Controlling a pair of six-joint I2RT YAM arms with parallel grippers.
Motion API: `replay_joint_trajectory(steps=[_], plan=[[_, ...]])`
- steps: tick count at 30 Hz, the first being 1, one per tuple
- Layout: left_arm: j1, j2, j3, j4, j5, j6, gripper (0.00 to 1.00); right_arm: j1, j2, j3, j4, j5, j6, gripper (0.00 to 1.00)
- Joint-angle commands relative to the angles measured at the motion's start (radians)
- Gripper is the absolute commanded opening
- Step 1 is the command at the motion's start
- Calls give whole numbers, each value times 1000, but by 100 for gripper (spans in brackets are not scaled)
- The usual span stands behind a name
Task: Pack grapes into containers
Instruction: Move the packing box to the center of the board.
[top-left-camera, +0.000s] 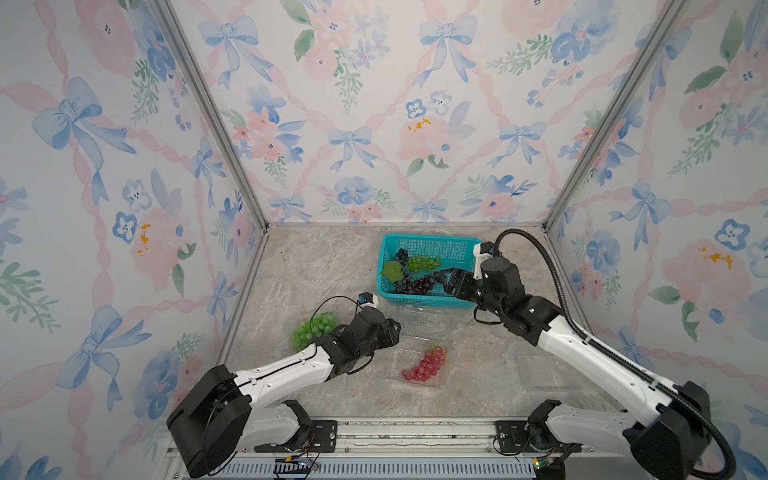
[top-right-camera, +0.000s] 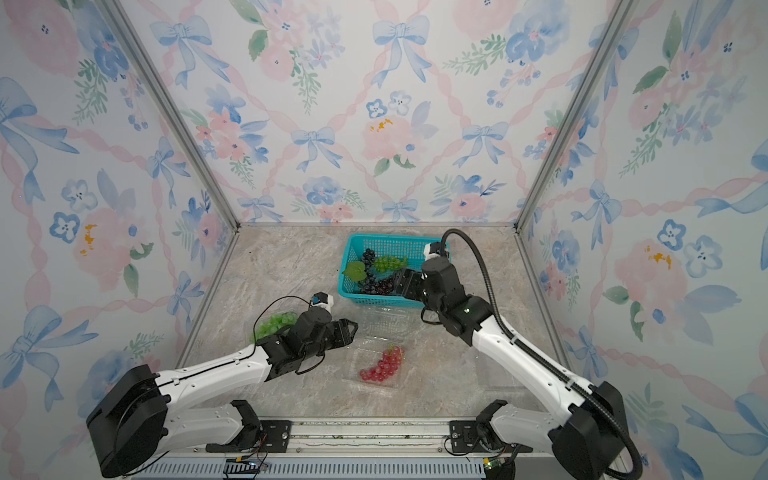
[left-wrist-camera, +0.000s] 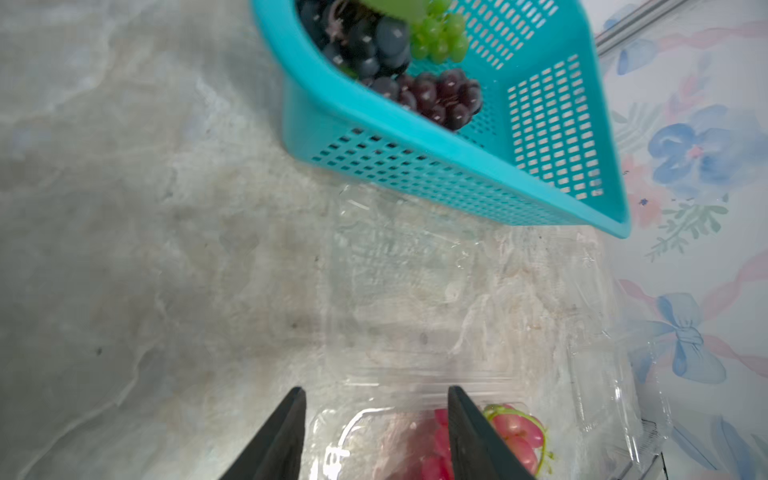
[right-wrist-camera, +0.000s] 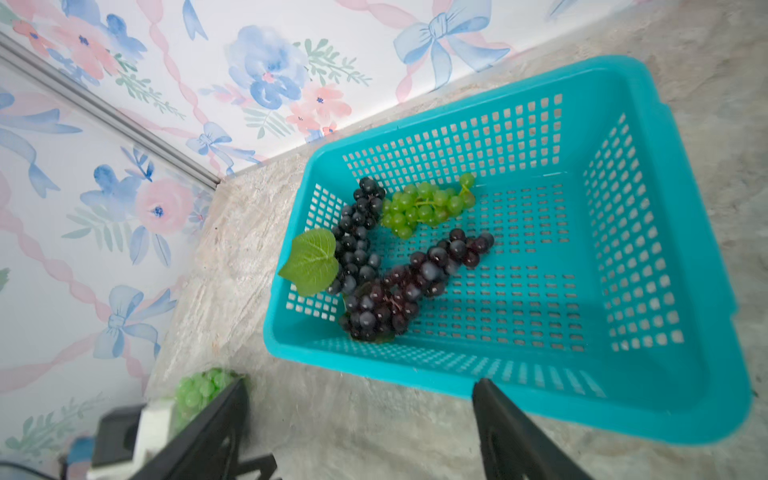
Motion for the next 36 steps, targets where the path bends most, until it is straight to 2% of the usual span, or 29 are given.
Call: replay_joint_trajectory(steps=[1, 8, 14, 17, 27, 36], plan=[[4, -5, -12, -23, -4, -60, 57, -53, 150, 92, -40, -109, -107, 77], [-2, 16, -37, -23, 42, -121, 57, -61, 459, 311, -23, -292, -178, 79], [-40, 30, -42, -23, 51, -172, 58, -35, 630, 414, -36, -336, -183, 78], [-64, 39, -34, -22, 52, -191, 58, -20, 678, 434, -45, -340, -193, 73], [-115, 56, -11, -21, 45, -206, 58, 17, 767, 502, -94, -342, -217, 47], [-172, 51, 24, -16, 9, -229, 58, 16, 820, 539, -105, -362, -211, 44]])
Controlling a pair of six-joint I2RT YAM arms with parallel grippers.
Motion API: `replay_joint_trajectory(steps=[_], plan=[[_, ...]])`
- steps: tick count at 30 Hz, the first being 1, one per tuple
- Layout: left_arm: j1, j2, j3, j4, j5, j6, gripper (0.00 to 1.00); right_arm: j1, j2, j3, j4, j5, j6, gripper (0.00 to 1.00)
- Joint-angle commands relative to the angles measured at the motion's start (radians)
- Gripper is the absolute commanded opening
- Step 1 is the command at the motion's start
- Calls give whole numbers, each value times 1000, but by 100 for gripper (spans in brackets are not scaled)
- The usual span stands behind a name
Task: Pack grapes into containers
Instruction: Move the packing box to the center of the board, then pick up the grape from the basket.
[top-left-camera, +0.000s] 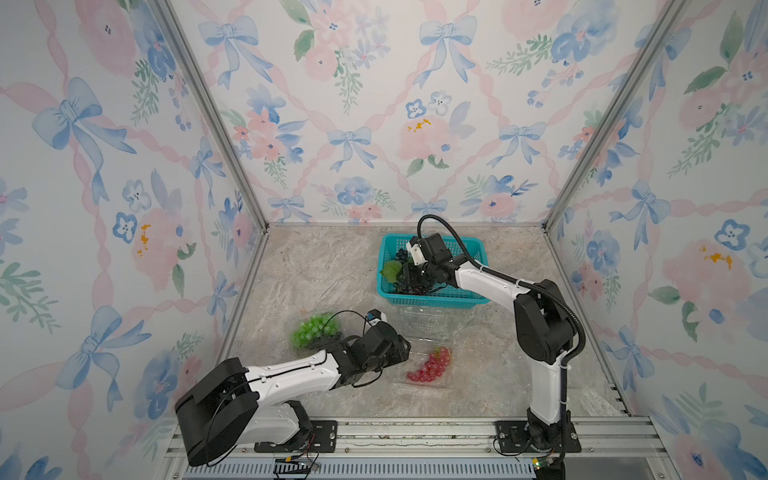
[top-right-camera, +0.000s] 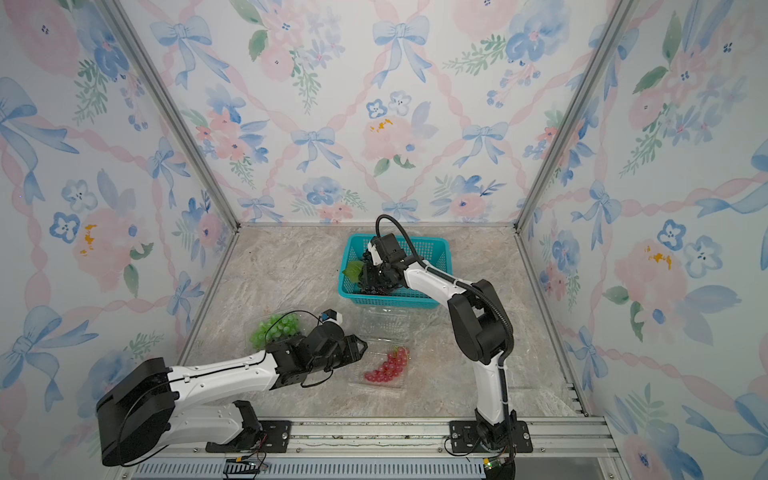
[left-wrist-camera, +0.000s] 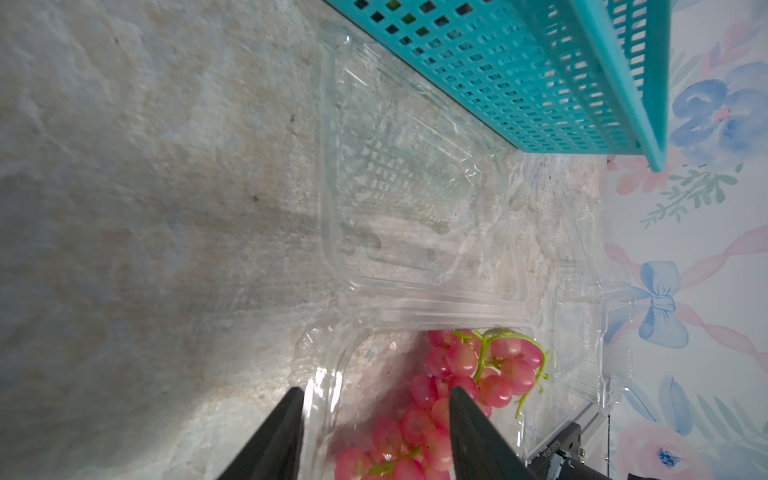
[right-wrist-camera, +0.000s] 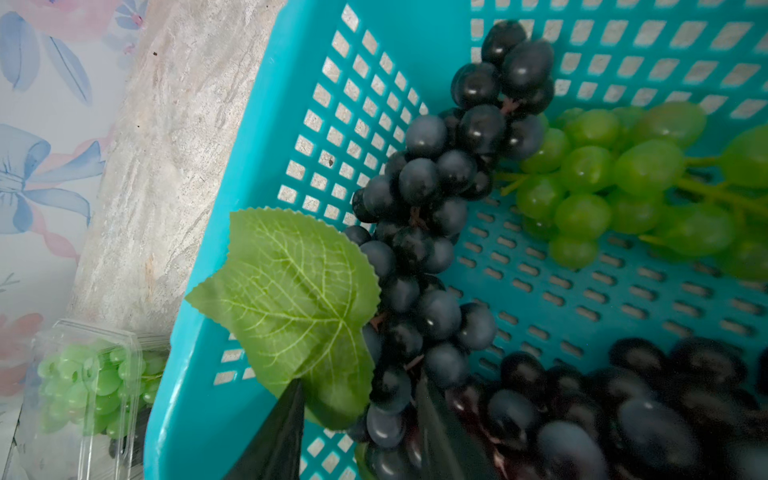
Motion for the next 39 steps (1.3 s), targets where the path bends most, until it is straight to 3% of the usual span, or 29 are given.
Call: replay_joint_trajectory(steps=[1, 8, 13, 18, 25, 39], plan=[[-24, 8, 34, -8, -26, -12, 58, 7, 51, 32, -32, -16, -4, 45], [-46, 0, 29, -6, -40, -24, 58, 5, 83, 62, -45, -18, -10, 58], [-48, -7, 11, -4, -46, -29, 58, -2, 112, 75, -29, -30, 12, 59], [-49, -20, -4, -4, -53, -28, 58, -4, 138, 102, -19, -44, 29, 45], [-45, -64, -46, -6, -85, -51, 58, -12, 138, 112, -8, -51, 45, 2], [6, -122, -52, -6, -96, -33, 59, -51, -153, -85, 54, -46, 38, 0]])
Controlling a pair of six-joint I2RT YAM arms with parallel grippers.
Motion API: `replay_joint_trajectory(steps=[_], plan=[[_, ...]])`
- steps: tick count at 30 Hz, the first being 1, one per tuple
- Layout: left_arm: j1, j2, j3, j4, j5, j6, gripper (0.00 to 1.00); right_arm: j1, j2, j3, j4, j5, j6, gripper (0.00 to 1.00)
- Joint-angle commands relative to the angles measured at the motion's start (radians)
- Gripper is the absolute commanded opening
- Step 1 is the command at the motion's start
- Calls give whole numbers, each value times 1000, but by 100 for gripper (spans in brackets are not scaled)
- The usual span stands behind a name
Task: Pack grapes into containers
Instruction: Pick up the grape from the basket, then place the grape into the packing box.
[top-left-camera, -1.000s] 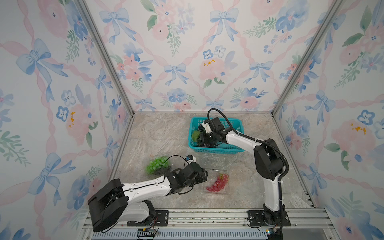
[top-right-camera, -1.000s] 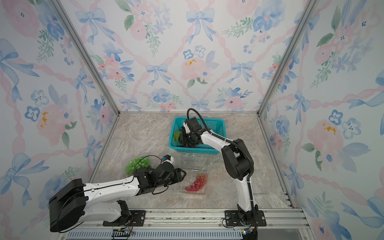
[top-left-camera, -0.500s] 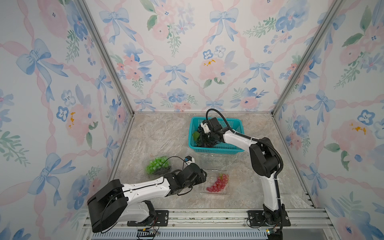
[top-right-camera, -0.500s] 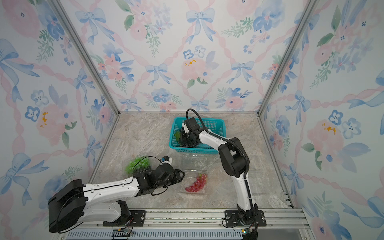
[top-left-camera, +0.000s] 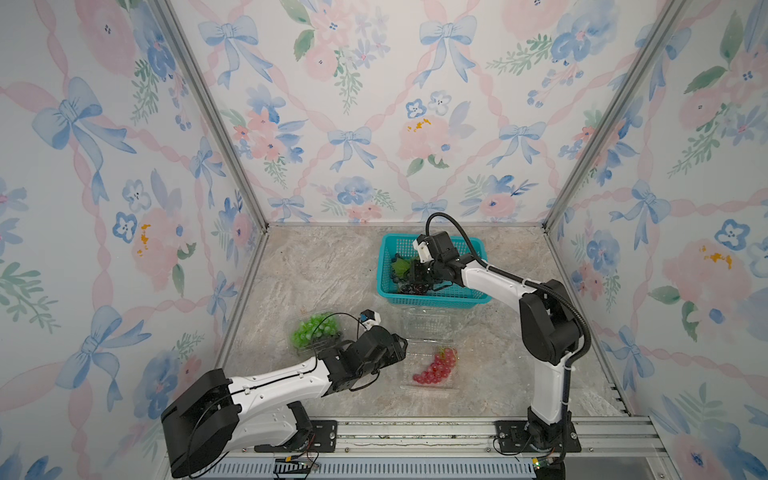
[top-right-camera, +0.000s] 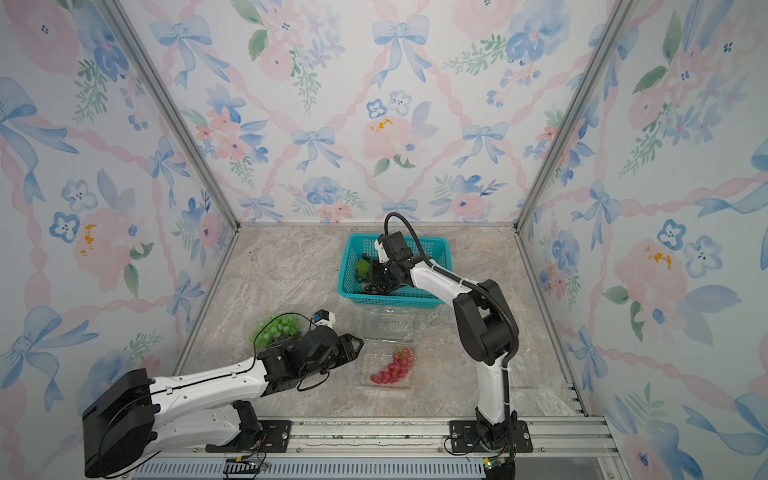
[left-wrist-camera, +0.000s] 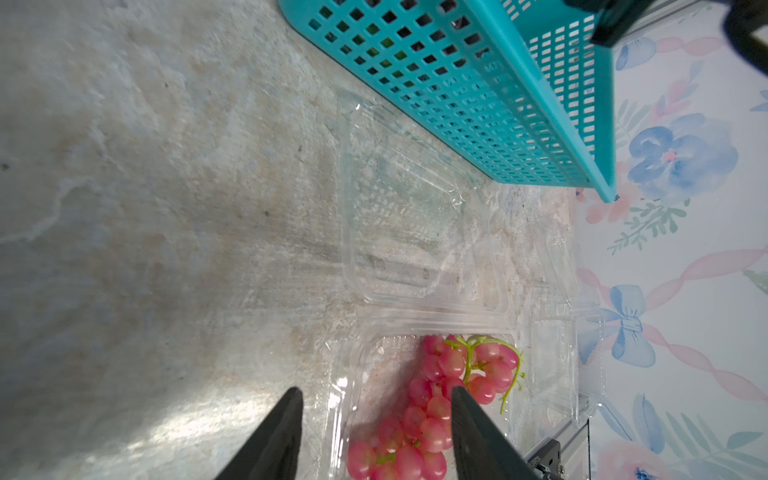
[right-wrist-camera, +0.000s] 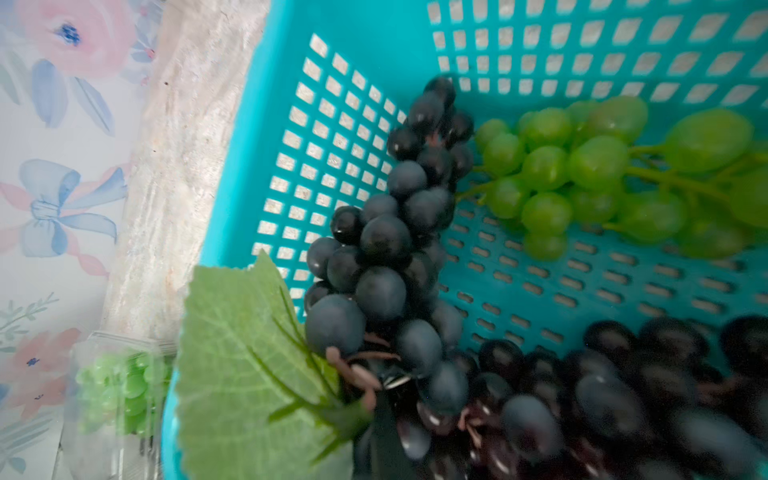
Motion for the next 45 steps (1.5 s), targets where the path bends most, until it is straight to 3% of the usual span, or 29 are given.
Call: replay_joint_trajectory(steps=[1, 20, 32, 39, 45], plan=[[18, -24, -5, -7, -16, 16, 59, -8, -87, -33, 20, 1, -21, 0], [158, -6, 81, -8, -30, 124, 59, -17, -369, -113, -57, -5, -70, 0], [251, 8, 115, -3, -94, 152, 61, 33, -631, -199, -257, -86, -103, 0], [268, 58, 144, 39, -109, 158, 62, 125, -774, -330, -374, -103, -88, 0], [270, 49, 153, 67, -122, 168, 62, 252, -877, -477, -347, -86, -27, 0]])
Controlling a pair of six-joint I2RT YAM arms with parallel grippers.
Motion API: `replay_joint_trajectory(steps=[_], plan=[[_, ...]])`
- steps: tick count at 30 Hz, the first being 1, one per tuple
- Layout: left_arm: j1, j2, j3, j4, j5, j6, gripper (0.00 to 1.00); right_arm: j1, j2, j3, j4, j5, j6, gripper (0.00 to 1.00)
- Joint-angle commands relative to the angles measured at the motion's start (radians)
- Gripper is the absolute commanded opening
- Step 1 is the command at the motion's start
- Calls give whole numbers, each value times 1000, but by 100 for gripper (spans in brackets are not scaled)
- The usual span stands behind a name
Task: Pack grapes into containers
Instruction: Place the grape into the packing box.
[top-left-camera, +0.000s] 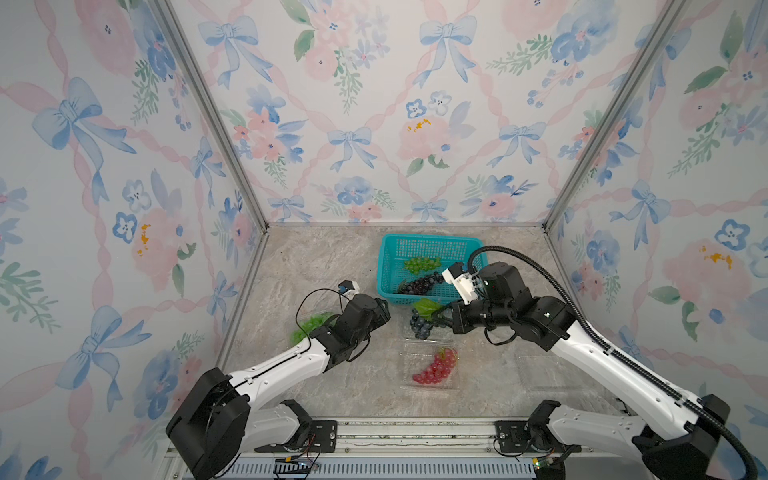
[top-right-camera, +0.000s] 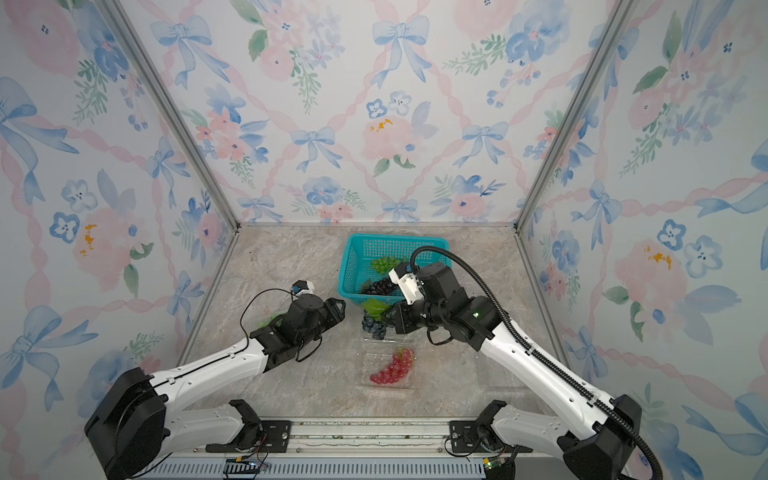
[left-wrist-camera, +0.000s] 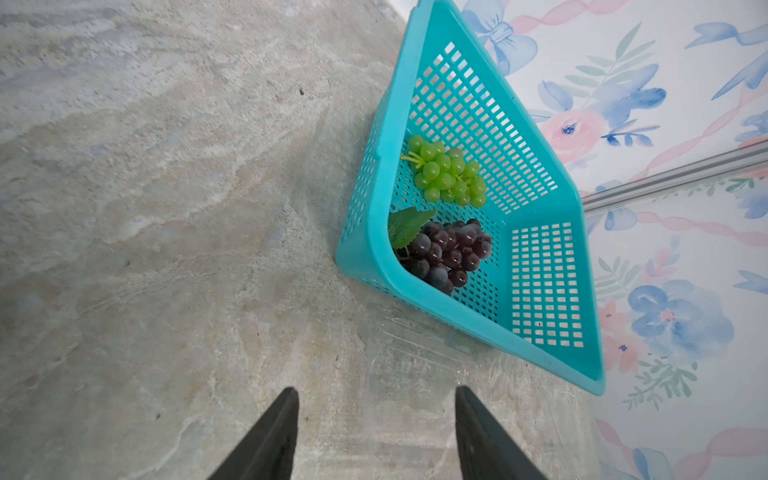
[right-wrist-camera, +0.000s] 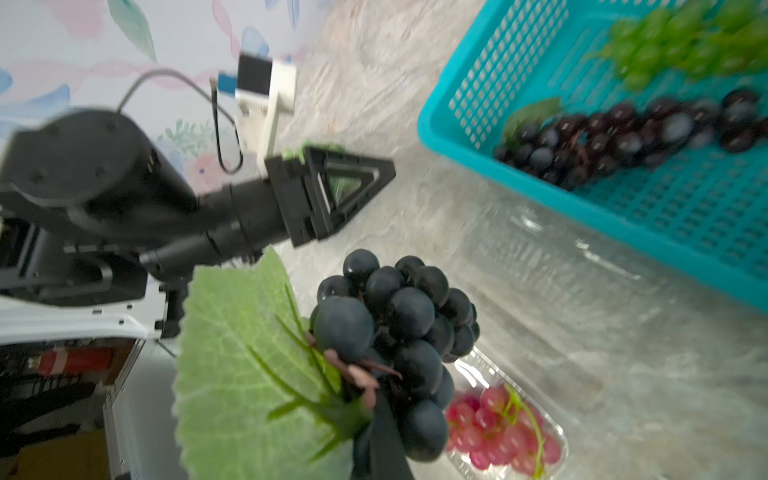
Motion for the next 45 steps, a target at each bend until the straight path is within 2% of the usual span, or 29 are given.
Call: replay_joint_trajectory(steps=[1, 8, 17, 22, 30, 41, 45], plan=[[6, -9, 32, 29, -21, 34, 62, 66, -40, -61, 3, 6, 45, 0], [6, -61, 7, 28, -18, 39, 62, 164, -71, -189, 134, 23, 131, 0], [4, -91, -24, 27, -11, 23, 62, 163, 5, -227, 263, -9, 149, 0], [5, -86, -19, 28, -14, 21, 62, 146, 36, -210, 263, -1, 133, 0], [5, -82, -20, 29, -13, 24, 62, 93, 59, -353, 296, 30, 140, 0], [-1, -75, -30, 29, -13, 21, 61, 93, 56, -433, 180, 190, 79, 0], [-2, -61, -26, 29, -13, 22, 61, 92, 57, -420, 133, 235, 48, 12]])
